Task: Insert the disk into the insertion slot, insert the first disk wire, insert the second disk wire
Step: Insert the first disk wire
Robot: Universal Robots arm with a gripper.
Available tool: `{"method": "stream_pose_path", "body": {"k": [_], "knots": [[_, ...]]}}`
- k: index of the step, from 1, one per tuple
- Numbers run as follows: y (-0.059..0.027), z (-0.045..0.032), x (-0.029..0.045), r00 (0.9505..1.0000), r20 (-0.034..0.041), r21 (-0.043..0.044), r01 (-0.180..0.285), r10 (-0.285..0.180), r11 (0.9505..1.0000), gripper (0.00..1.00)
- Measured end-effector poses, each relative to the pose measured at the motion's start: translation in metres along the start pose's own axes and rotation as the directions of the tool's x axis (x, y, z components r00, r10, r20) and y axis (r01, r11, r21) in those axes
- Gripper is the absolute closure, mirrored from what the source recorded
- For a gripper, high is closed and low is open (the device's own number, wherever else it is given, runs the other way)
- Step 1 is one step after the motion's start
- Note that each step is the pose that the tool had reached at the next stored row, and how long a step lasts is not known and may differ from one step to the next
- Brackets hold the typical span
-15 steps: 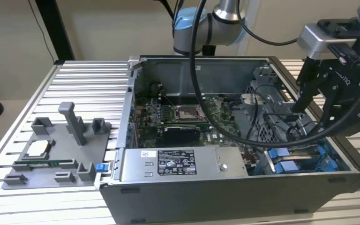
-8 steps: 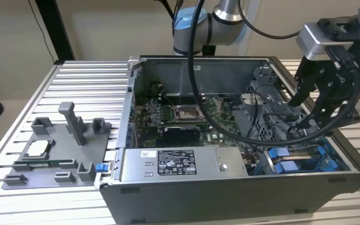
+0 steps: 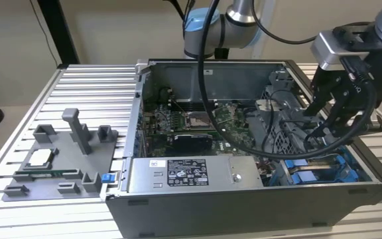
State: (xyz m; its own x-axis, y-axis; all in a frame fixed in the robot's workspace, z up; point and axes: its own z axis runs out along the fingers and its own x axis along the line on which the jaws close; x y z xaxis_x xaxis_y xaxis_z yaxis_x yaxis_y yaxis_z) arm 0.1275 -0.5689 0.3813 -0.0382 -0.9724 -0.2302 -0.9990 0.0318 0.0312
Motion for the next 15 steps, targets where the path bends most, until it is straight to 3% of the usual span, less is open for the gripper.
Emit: {"method": "stream_pose_path", "body": {"k": [3, 4, 9, 15], "knots": [[0.0026, 0.0002, 0.0003, 1.0000, 0.0034, 0.0023, -0.006, 0.006, 1.0000, 0.00], [0.0025, 0.0002, 0.0002, 1.0000, 0.0077, 0.0027, -0.006, 0.006, 1.0000, 0.00], [0.0027, 0.0005, 0.0003, 0.9991, 0.0416, 0.0034, -0.005, 0.005, 1.0000, 0.00], [0.0026, 0.0004, 0.0029, 0.9989, 0.0472, 0.0034, -0.005, 0.004, 1.0000, 0.00]]}}
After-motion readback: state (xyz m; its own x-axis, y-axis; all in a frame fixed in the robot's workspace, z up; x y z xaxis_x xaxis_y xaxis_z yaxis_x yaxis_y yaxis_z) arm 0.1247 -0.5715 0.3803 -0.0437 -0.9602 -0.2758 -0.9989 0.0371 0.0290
